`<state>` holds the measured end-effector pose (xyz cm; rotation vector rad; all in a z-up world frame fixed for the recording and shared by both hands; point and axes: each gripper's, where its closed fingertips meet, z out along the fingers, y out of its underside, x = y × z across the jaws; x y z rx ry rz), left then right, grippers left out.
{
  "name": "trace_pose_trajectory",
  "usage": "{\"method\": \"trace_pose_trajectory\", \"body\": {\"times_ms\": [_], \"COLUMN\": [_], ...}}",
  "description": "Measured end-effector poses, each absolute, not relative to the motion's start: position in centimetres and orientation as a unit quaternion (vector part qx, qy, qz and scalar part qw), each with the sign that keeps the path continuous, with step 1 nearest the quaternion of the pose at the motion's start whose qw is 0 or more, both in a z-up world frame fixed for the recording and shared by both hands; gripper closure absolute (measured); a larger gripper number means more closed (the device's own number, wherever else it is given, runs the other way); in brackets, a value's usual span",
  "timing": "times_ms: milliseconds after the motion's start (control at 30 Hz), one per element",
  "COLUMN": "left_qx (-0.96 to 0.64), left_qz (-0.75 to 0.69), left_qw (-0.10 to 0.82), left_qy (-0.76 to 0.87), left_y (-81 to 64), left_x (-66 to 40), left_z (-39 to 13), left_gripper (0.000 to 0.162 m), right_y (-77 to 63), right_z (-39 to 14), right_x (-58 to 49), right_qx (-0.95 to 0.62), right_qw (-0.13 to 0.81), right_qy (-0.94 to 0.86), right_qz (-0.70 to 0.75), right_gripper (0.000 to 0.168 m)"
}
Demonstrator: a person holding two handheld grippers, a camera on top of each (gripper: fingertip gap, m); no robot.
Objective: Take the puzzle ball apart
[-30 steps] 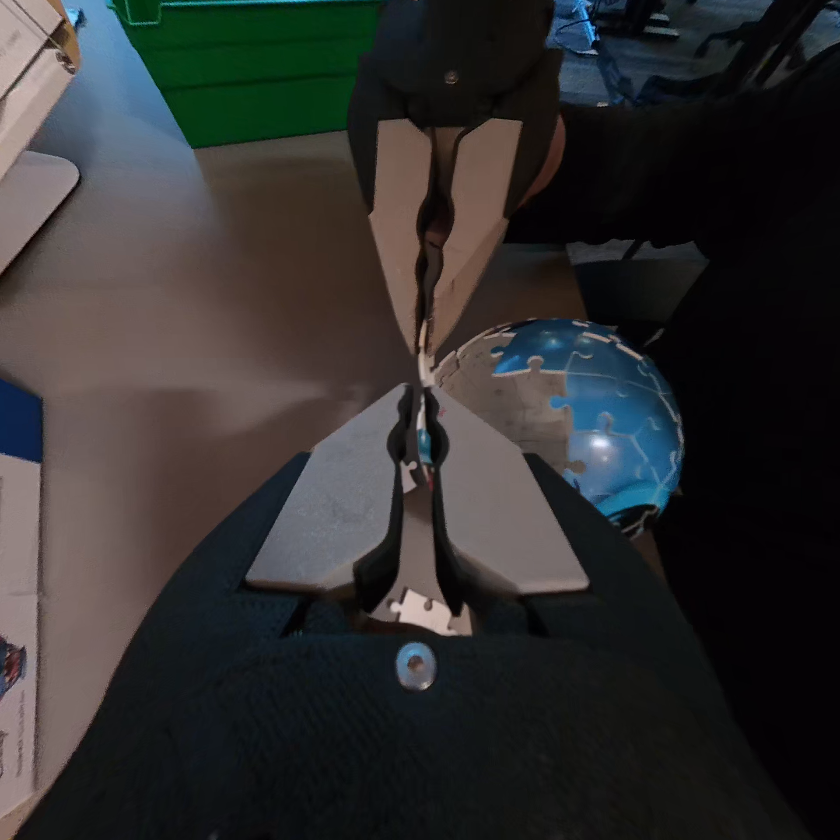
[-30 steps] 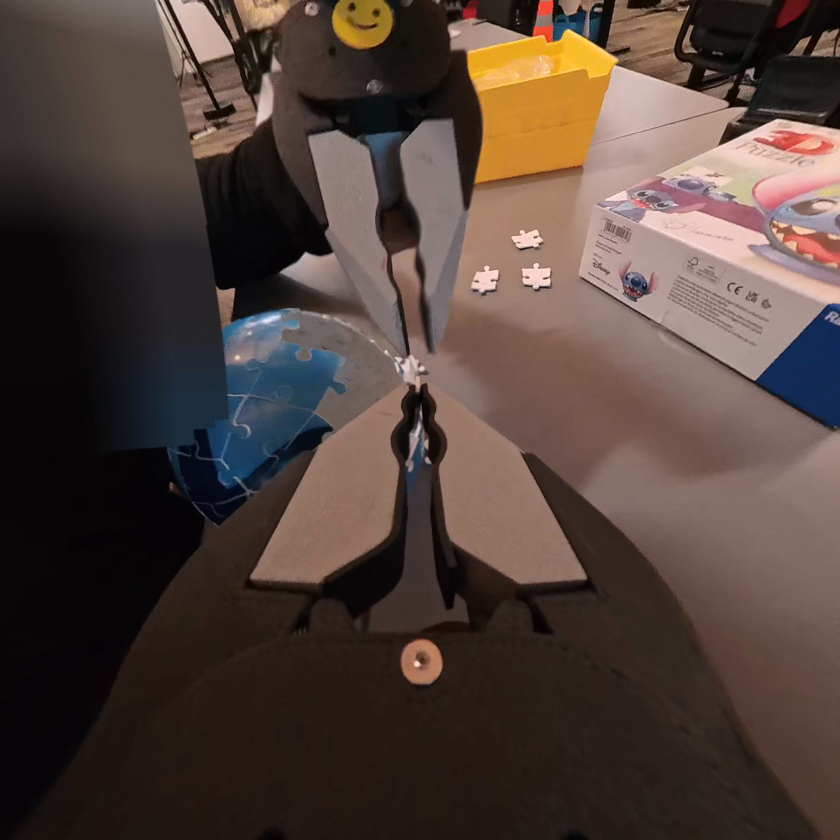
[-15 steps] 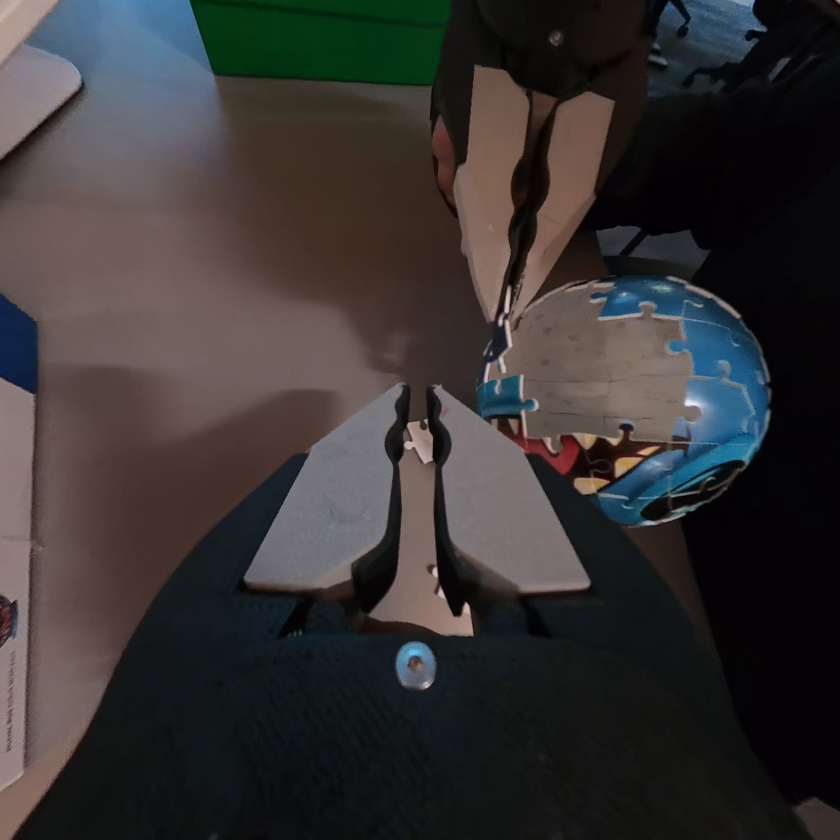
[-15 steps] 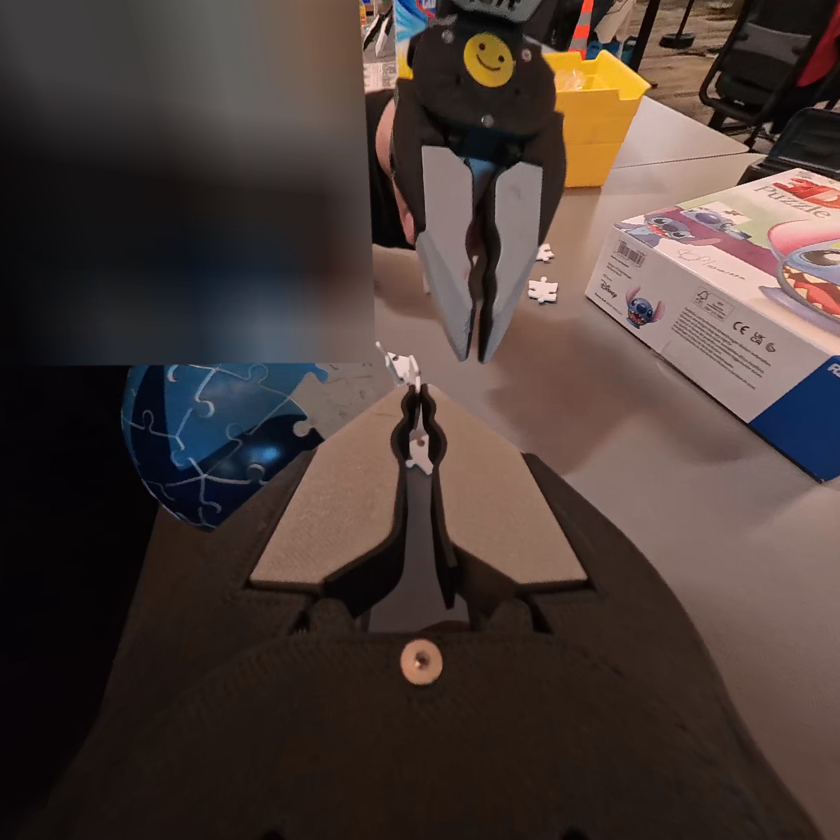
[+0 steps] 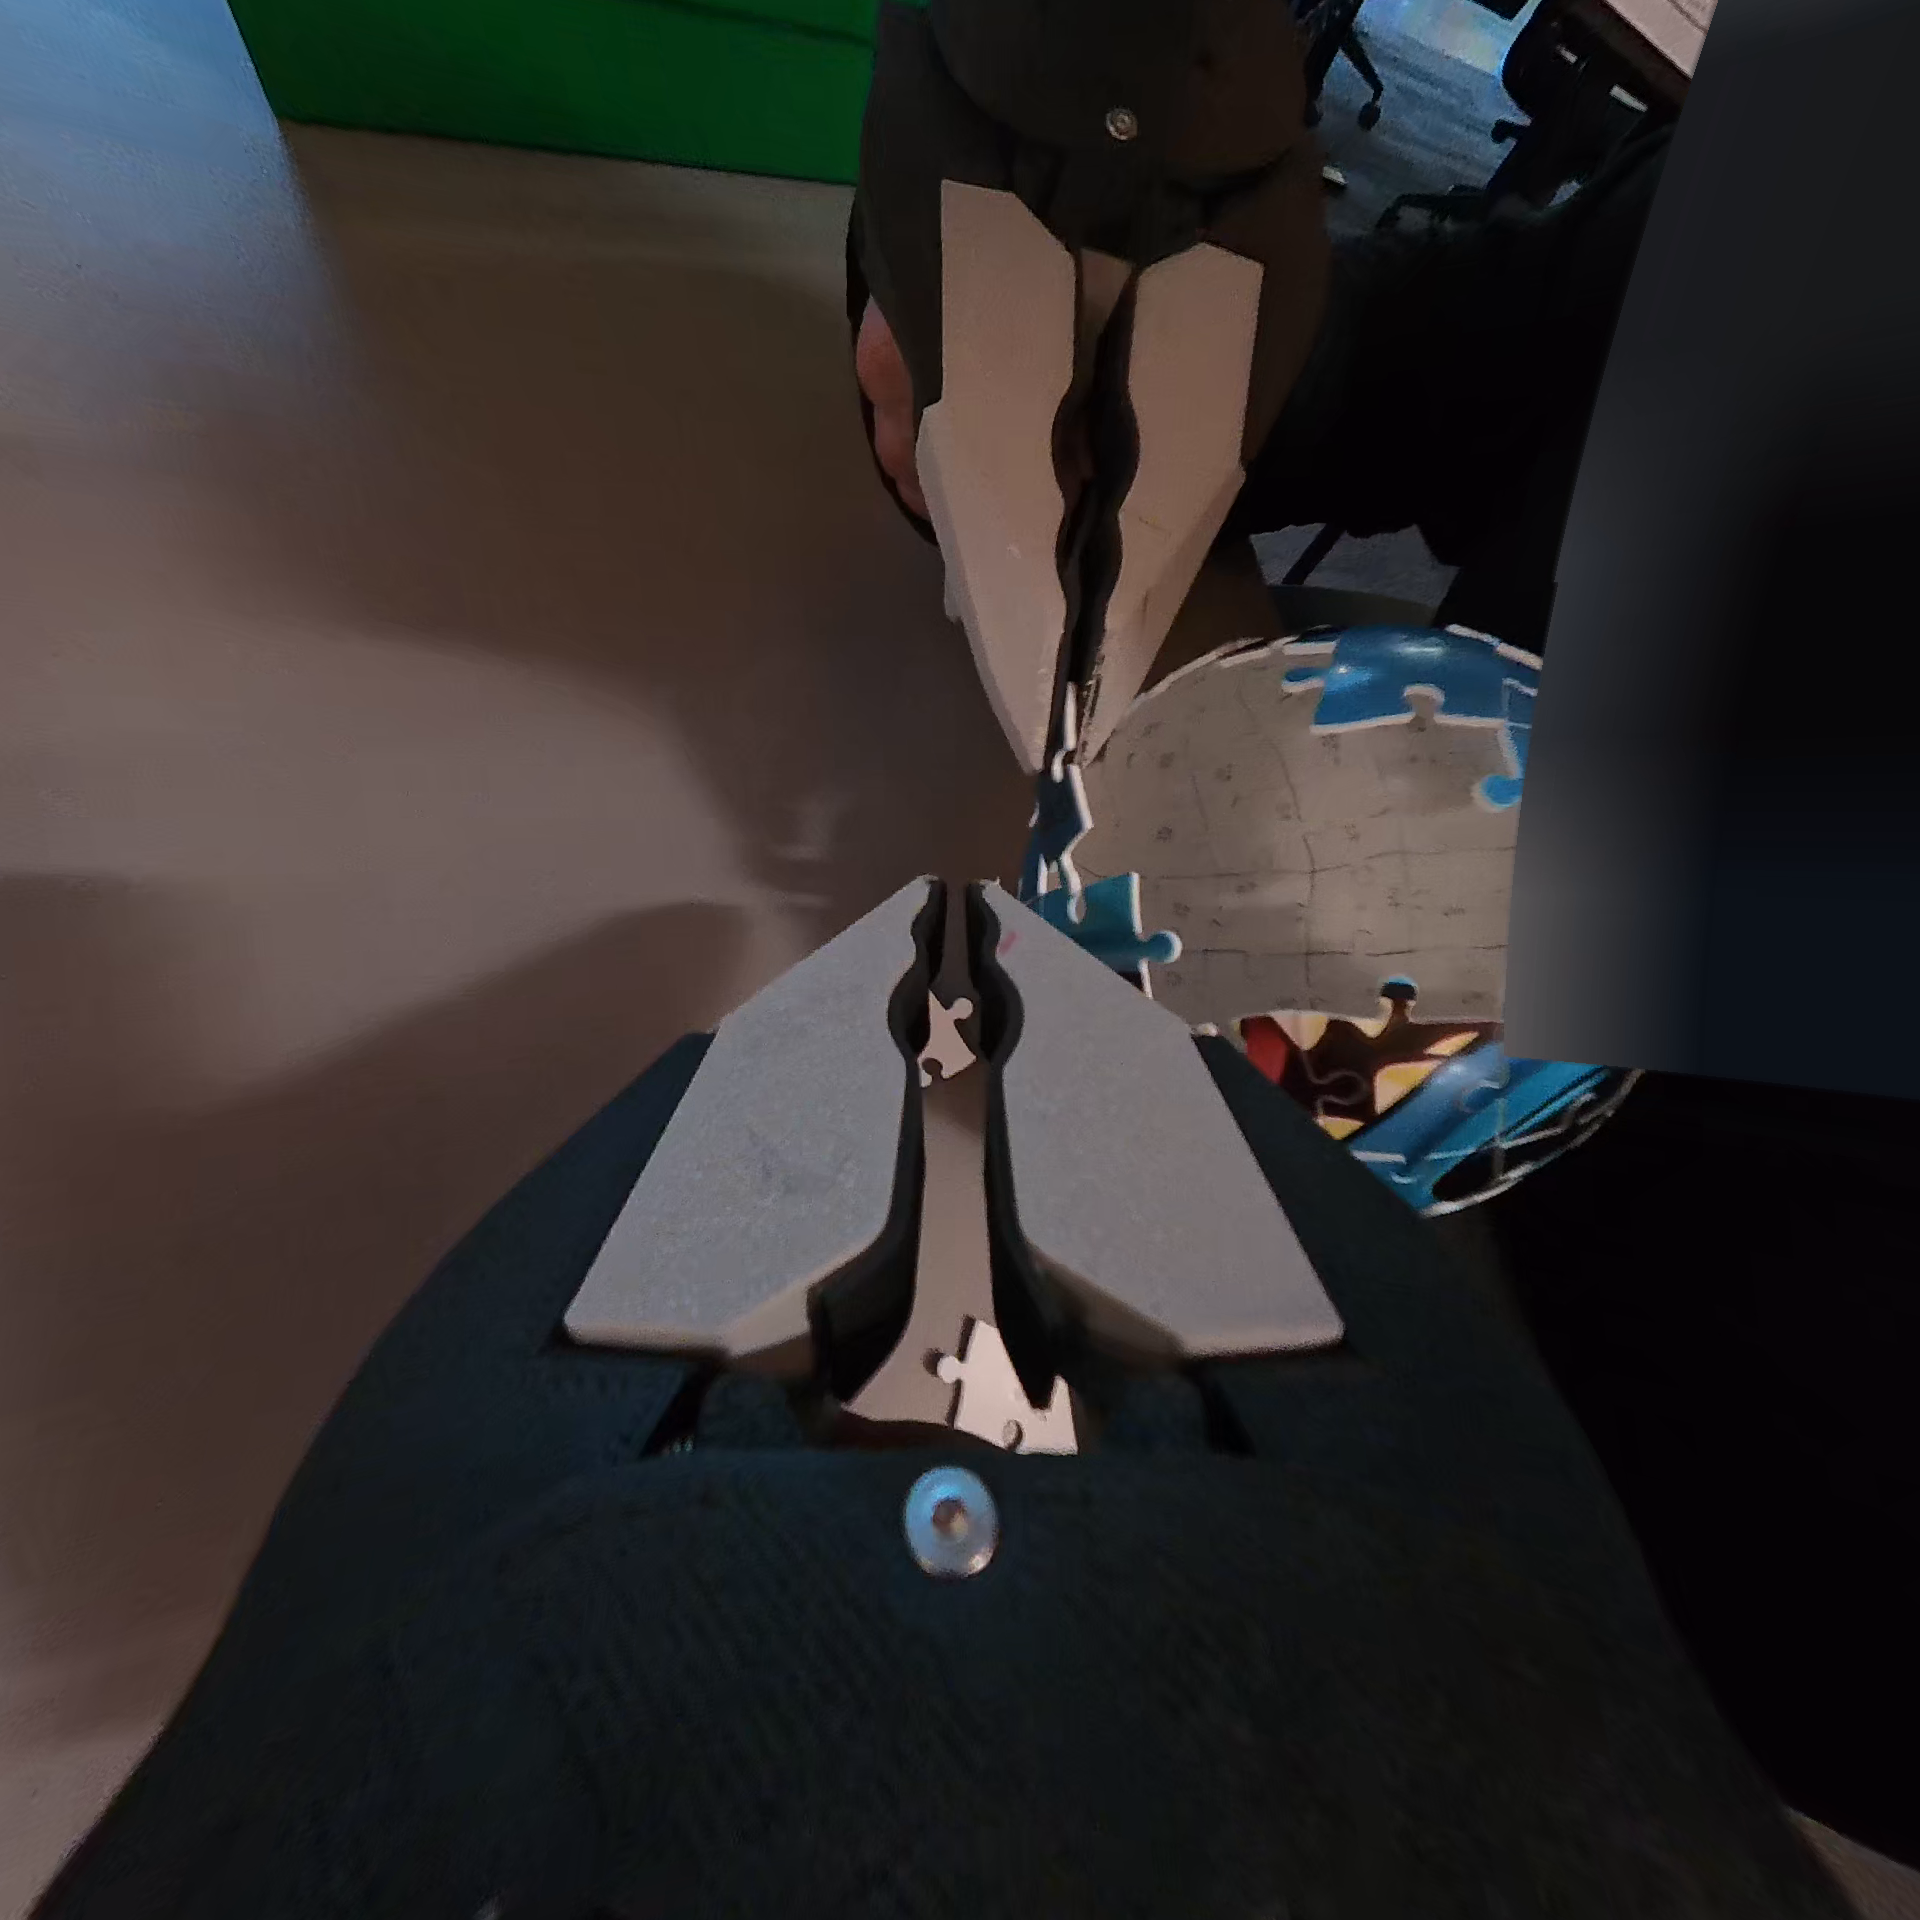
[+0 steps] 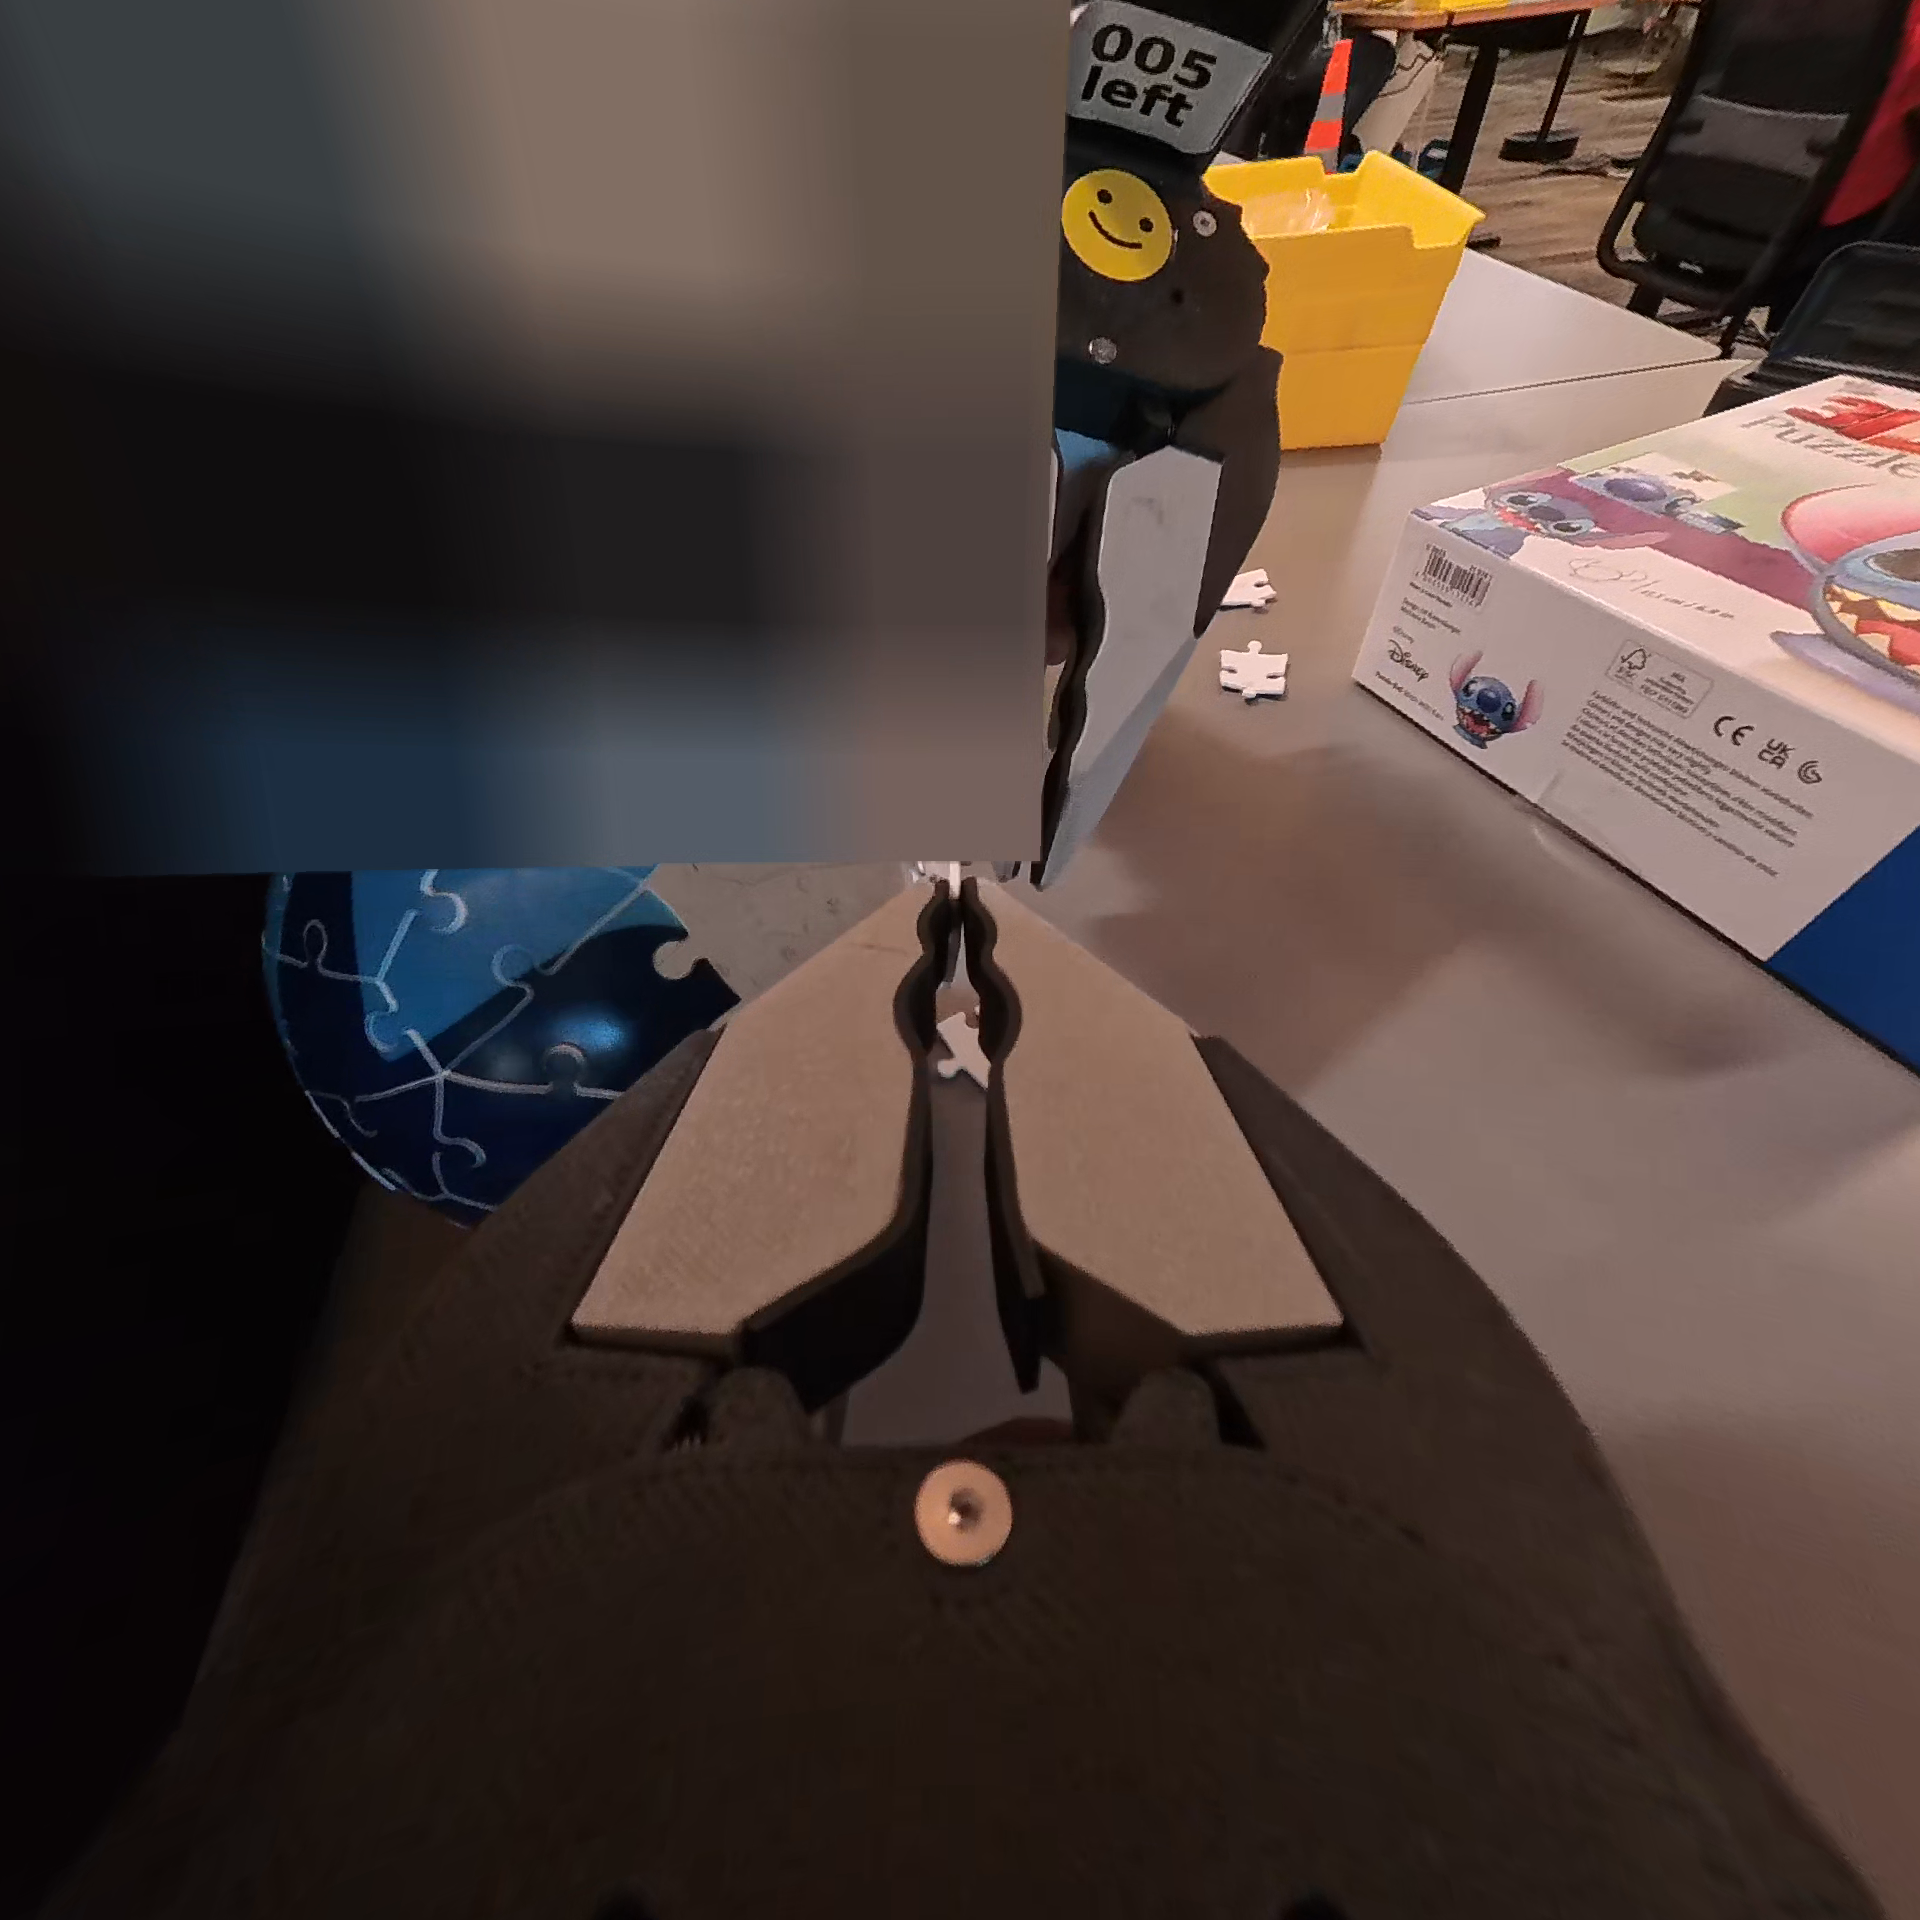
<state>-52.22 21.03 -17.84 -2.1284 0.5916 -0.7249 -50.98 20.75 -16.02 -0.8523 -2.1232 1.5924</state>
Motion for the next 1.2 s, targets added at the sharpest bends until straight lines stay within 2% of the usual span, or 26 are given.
{"method": "trace_pose_trajectory", "body": {"times_ms": [400,800,1200], "left_qx": [-0.841,-0.841,-0.828], "left_qz": [-0.279,-0.284,-0.313], "left_qw": [0.404,0.402,0.393], "left_qy": [0.228,0.226,0.248], "left_y": [20.9,20.7,20.1], "left_x": [-52.3,-52.3,-51.9], "left_z": [-17.5,-17.1,-16.7], "left_gripper": [0.162,0.161,0.162], "right_y": [20.4,20.2,19.9], "right_z": [-15.4,-14.7,-15.6], "right_x": [-50.8,-49.6,-50.1], "right_qx": [-0.298,-0.216,-0.195], "right_qw": [0.169,0.27,0.306], "right_qy": [-0.734,-0.769,-0.785], "right_qz": [0.587,0.538,0.502], "right_gripper": [0.168,0.168,0.168]}}
